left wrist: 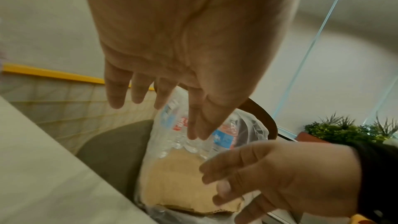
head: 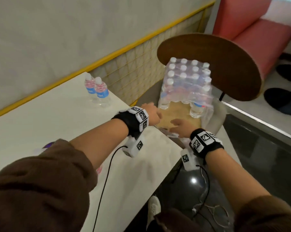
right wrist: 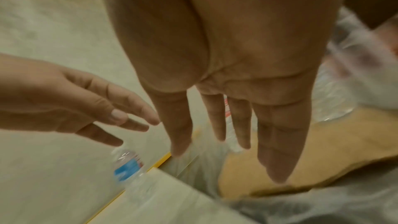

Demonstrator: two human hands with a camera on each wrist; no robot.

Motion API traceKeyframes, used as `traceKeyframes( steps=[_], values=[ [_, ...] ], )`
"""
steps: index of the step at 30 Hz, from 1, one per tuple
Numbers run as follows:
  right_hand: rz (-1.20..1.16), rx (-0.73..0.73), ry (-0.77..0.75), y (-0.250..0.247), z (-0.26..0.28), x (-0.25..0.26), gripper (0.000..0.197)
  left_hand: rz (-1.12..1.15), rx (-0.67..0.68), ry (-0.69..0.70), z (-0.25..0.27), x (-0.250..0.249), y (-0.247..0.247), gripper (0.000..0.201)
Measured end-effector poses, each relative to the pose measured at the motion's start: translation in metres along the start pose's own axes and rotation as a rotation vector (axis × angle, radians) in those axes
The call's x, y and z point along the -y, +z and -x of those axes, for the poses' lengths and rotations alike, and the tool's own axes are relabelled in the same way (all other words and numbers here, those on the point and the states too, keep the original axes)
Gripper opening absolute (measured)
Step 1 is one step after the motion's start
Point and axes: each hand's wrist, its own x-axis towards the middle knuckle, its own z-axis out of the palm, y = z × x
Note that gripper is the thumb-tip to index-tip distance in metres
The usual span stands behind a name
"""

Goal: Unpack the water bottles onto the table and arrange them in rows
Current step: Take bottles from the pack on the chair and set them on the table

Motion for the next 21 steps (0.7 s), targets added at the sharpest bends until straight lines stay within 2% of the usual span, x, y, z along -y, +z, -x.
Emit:
traceKeyframes(
  steps=[2, 4, 5, 7, 9, 12, 13, 15, 16, 18, 20, 21],
  values=[
    [-0.01, -0.135, 0.065, -0.021, -0.015, -0.016, 0.074, -0.022, -0.013, 0.001, -0.02, -0.021, 0.0, 0.036],
    [-0.157, -0.28, 0.121, -0.04, -0.026, -0.025, 0.084, -0.011, -0.048, -0.009, -0.034, -0.034, -0.004, 0.042],
    [-0.213, -0.344, 0.153, -0.048, -0.032, -0.028, 0.081, 0.007, -0.06, -0.019, -0.039, -0.038, -0.006, 0.047],
    [-0.287, -0.403, 0.182, -0.062, -0.043, -0.027, 0.061, 0.069, -0.073, -0.049, -0.051, -0.037, -0.006, 0.062],
    [-0.252, -0.364, 0.225, -0.071, -0.063, -0.035, 0.05, 0.103, -0.113, -0.075, -0.066, -0.028, -0.001, 0.078],
    [-0.034, -0.215, 0.316, -0.082, -0.087, -0.059, 0.065, 0.11, -0.08, -0.051, -0.065, -0.024, -0.001, 0.077],
    [0.109, -0.233, 0.275, -0.086, -0.082, -0.058, 0.069, 0.095, -0.064, -0.038, -0.059, -0.024, -0.003, 0.076],
    [0.229, -0.237, 0.247, -0.078, -0.071, -0.058, 0.072, 0.087, -0.026, -0.039, -0.057, -0.02, -0.002, 0.074],
    [0.216, -0.247, 0.233, -0.072, -0.065, -0.055, 0.07, 0.098, -0.014, -0.03, -0.054, -0.02, -0.003, 0.073],
    [0.061, -0.319, 0.167, -0.057, -0.065, -0.047, 0.058, 0.132, -0.007, -0.011, -0.053, -0.02, -0.006, 0.072],
    [-0.316, -0.411, 0.033, -0.039, -0.066, -0.035, 0.035, 0.188, -0.039, 0.0, -0.054, -0.02, -0.008, 0.076],
    [-0.445, -0.403, -0.031, -0.028, -0.059, -0.027, 0.035, 0.236, -0.069, -0.002, -0.054, -0.021, -0.008, 0.079]
  ],
)
